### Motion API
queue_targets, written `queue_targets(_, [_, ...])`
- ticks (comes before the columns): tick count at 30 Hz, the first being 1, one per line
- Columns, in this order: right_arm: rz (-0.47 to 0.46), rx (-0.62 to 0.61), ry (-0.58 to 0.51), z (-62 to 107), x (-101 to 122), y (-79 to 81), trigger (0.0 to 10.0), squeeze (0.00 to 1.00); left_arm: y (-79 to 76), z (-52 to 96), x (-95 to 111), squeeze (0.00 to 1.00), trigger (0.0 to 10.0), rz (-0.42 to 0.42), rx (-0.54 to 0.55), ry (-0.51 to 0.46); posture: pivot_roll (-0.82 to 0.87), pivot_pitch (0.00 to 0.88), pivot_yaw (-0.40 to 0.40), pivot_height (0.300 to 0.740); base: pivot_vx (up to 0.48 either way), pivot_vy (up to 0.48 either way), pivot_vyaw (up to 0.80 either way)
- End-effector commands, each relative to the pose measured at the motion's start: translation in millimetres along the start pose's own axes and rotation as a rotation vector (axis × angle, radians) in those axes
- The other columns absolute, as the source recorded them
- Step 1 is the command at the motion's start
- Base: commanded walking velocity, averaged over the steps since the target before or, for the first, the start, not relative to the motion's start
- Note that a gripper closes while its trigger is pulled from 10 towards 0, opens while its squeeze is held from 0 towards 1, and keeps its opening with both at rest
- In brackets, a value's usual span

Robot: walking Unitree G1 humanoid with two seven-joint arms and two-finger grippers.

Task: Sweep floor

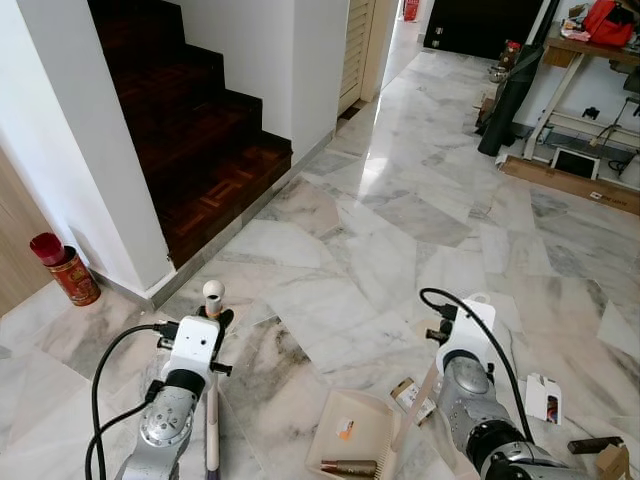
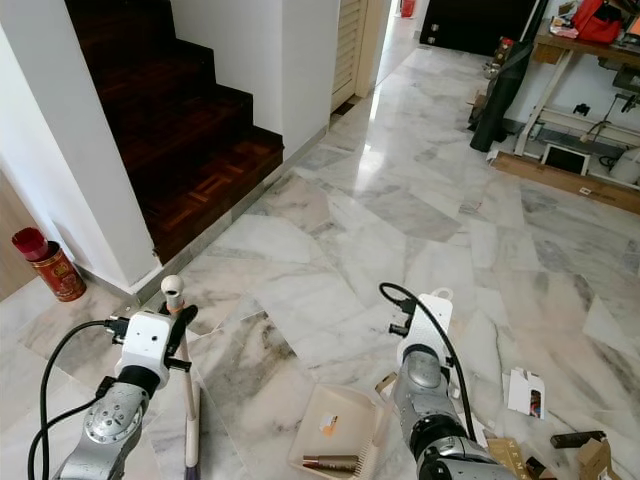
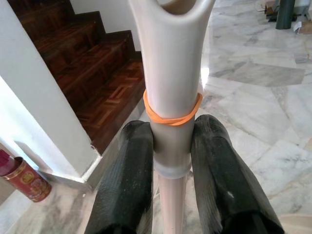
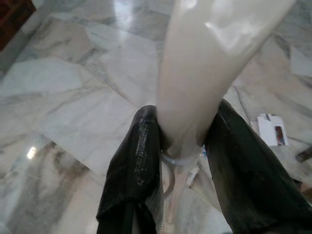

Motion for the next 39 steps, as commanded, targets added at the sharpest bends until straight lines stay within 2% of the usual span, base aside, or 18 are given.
queue_targets(1, [-0.047,0.036,-0.116,-4.2,34,9.6,10.0,0.00,4.0,-6.3,13,0.00,10.0,-0.017,-0.002,-0.048,0.08,0.000,-0.061,0.740,0.000,0.000,0.00])
queue_targets(12, [-0.086,0.096,-0.174,-3.8,49,20.7,10.0,0.00,9.9,-12.4,27,0.00,10.0,0.000,0.019,-0.094,0.08,0.000,-0.059,0.740,0.000,0.000,0.00])
queue_targets(19, [-0.231,0.174,-0.214,0.3,56,29.6,10.0,0.00,16.9,-19.3,40,0.00,10.0,0.014,0.042,-0.129,0.09,0.000,-0.052,0.740,0.000,0.000,0.00])
queue_targets(25, [-0.234,0.245,-0.245,4.1,60,39.0,10.0,0.00,13.5,-19.6,43,0.00,10.0,0.029,0.040,-0.136,0.10,0.000,-0.053,0.740,0.000,0.000,0.00])
queue_targets(29, [-0.247,0.249,-0.253,4.8,61,38.3,10.0,0.00,12.9,-19.2,44,0.00,10.0,0.029,0.037,-0.140,0.10,0.000,-0.052,0.740,0.000,0.000,0.00])
queue_targets(35, [-0.161,0.287,-0.263,7.4,58,40.8,10.0,0.00,13.1,-19.1,54,0.00,10.0,0.016,0.016,-0.175,0.10,0.000,-0.053,0.740,0.000,0.000,0.00])
queue_targets(37, [-0.090,0.328,-0.281,9.9,57,44.3,10.0,0.00,12.2,-19.3,57,0.00,10.0,0.003,0.000,-0.186,0.11,0.000,-0.053,0.740,0.000,0.000,0.00])
queue_targets(39, [-0.082,0.371,-0.267,11.0,54,47.2,10.0,0.00,11.9,-19.4,59,0.00,10.0,-0.002,-0.008,-0.190,0.11,0.000,-0.050,0.740,0.000,0.000,0.00])
Point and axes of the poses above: a point about 5 cm out from each wrist's last joint towards the gripper, its own z axis pointing back from the gripper into the wrist, its own x axis along the axis of the wrist's last joint, y = z × x, the point moved 4 cm from there along -z, pointing out of the wrist towards the gripper, and after that the axes turned 3 degrees about -z, right-handed, at the moved point
